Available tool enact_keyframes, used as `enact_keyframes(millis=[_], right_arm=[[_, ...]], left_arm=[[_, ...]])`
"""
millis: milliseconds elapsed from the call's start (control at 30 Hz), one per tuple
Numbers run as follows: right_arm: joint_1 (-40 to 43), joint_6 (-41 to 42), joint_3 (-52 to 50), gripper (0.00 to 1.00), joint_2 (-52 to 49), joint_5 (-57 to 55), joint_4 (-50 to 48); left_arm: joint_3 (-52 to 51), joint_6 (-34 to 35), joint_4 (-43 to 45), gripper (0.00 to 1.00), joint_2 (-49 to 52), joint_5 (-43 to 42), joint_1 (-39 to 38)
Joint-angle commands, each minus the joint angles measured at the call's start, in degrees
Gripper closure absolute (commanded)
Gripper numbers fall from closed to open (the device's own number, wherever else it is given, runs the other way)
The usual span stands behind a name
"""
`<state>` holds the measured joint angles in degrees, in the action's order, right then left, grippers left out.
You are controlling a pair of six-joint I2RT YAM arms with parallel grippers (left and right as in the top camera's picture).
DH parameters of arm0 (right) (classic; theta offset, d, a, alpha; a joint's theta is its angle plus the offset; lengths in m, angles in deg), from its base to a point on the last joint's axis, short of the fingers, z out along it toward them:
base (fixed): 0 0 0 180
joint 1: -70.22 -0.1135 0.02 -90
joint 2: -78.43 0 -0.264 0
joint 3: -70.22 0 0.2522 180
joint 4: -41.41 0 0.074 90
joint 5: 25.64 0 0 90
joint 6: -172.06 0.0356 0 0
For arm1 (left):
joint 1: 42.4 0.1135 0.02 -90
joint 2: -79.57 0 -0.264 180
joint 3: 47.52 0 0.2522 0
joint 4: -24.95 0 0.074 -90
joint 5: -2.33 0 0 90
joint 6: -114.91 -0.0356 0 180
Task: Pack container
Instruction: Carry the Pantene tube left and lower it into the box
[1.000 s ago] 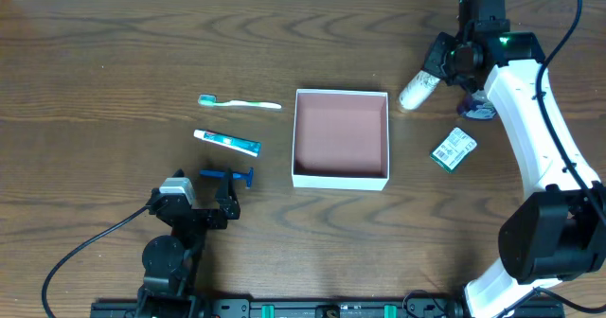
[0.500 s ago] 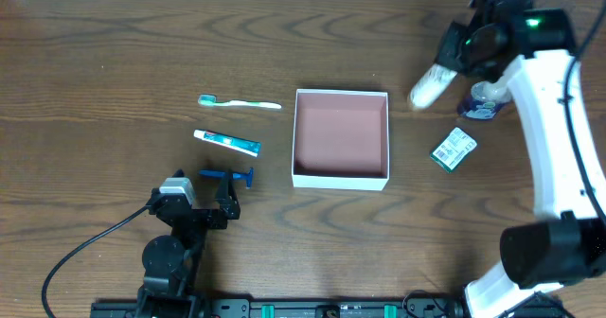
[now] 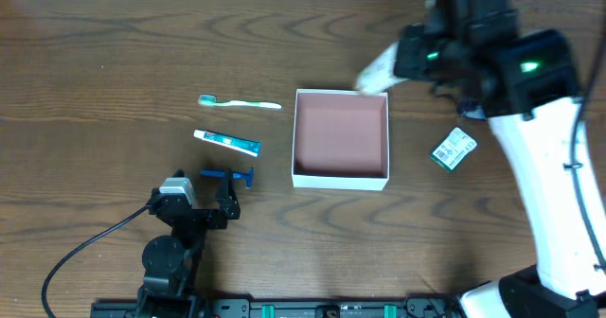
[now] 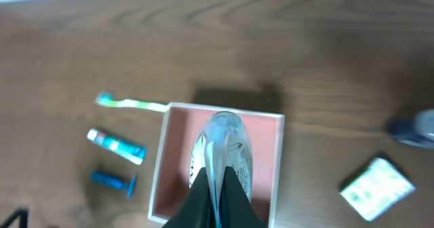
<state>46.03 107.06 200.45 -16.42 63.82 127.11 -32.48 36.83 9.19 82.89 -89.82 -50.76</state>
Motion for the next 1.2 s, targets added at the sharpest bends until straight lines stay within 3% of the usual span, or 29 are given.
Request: enact_keyframes(millis=[0,433,1167], right_arm=[[-4.37,0.79,0.7,0.99,-1.73,-3.61,-1.07],[-11.89,3.06,0.7,0.99,-13.42,-4.11,-3.85],[-13.0,4.57,0.7,0.98,-22.58,-7.48,-9.73]], left_arm=[[-1.05,-0.74,-2.08,0.02,0.02,1.51,-0.13],[-1.05,-0.74,-2.08,0.02,0.02,1.51,-0.13],[-1.05,-0.74,-2.08,0.02,0.02,1.51,-0.13]])
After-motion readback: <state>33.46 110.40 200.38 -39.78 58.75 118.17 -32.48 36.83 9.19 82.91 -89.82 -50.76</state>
